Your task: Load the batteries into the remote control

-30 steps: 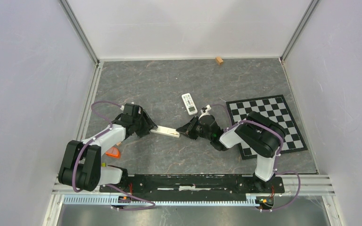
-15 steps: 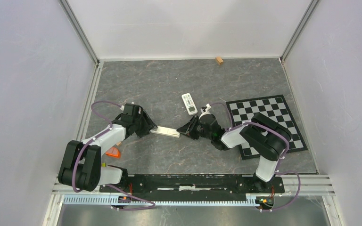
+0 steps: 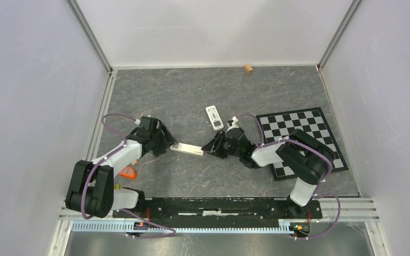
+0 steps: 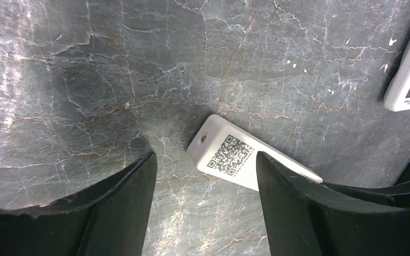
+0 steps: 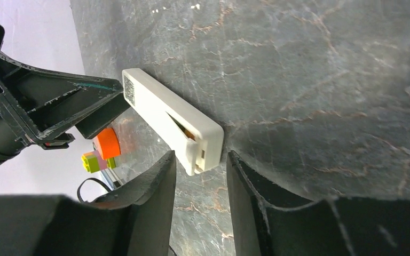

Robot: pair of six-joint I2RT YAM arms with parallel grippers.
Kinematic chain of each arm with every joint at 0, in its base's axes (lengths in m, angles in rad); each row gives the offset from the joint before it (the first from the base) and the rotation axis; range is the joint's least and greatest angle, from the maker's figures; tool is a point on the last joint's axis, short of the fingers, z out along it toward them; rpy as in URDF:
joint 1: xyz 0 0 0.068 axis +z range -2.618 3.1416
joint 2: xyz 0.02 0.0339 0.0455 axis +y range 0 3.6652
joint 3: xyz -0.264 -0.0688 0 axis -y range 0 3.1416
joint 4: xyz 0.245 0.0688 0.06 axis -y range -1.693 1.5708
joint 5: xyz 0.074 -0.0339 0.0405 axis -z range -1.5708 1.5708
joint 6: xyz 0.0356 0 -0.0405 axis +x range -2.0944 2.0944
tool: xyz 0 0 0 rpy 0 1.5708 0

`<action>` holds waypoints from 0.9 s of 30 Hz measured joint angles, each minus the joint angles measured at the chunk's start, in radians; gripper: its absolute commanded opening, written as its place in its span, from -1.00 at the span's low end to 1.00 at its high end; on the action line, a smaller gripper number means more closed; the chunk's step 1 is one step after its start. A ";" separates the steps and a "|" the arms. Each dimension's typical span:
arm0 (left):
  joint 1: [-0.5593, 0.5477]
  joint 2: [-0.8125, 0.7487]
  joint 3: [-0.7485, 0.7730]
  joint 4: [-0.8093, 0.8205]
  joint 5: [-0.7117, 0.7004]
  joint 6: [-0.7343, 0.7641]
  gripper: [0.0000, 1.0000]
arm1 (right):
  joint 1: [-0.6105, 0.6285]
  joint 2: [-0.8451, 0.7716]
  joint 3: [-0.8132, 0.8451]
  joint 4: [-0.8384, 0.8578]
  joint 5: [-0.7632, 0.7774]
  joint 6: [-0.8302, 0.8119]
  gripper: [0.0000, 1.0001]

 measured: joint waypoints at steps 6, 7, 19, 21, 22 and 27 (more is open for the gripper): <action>0.000 0.004 0.011 -0.007 -0.002 0.004 0.54 | 0.000 0.030 0.086 -0.067 -0.020 -0.054 -0.05; 0.000 0.007 0.013 -0.007 -0.002 0.005 0.52 | 0.001 0.039 0.101 -0.080 -0.023 -0.062 -0.07; 0.000 0.037 0.015 0.024 0.053 0.008 0.33 | 0.007 0.062 0.169 -0.205 -0.020 -0.146 -0.42; 0.000 0.037 0.013 0.024 0.058 0.008 0.31 | 0.006 0.056 0.169 -0.211 -0.019 -0.152 -0.48; 0.000 0.037 0.012 0.026 0.060 0.007 0.29 | 0.006 0.053 0.169 -0.214 -0.018 -0.157 -0.51; 0.001 0.033 0.003 0.032 0.063 0.007 0.17 | 0.003 0.039 0.166 -0.219 -0.008 -0.171 -0.68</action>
